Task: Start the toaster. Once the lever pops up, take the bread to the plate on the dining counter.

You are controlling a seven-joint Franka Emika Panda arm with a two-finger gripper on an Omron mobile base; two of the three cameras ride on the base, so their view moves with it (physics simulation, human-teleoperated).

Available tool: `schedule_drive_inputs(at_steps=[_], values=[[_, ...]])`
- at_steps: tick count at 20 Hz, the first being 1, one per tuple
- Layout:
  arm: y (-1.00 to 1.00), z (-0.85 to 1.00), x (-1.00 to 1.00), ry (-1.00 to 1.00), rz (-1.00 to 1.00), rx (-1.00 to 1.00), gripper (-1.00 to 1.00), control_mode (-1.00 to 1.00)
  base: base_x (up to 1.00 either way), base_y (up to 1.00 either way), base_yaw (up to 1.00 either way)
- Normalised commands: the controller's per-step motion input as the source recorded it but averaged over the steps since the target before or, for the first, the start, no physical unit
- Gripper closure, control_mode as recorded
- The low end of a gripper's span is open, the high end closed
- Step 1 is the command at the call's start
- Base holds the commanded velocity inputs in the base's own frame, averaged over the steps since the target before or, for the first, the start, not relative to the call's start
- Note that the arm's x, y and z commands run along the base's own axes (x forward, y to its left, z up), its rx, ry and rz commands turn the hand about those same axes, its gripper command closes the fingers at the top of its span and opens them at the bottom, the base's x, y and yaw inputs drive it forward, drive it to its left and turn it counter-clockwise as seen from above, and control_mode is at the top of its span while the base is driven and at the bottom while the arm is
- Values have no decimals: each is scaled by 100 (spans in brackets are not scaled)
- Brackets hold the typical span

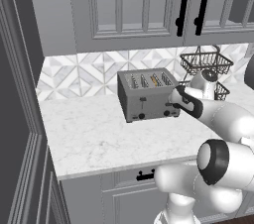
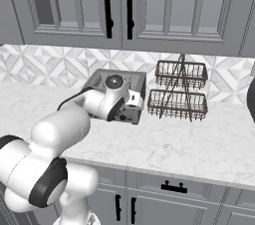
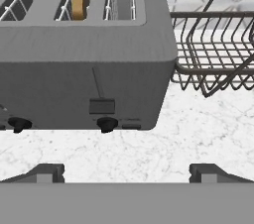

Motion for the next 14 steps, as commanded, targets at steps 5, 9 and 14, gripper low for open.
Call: schedule_drive_inputs(at_steps=[5, 9, 14], values=[[0, 0, 0, 0, 0, 0, -100, -100, 0, 0, 0], [0, 0, 0, 0, 0, 0, -100, -100, 0, 0, 0], [0, 0, 0, 0, 0, 0, -100, -100, 0, 0, 0]])
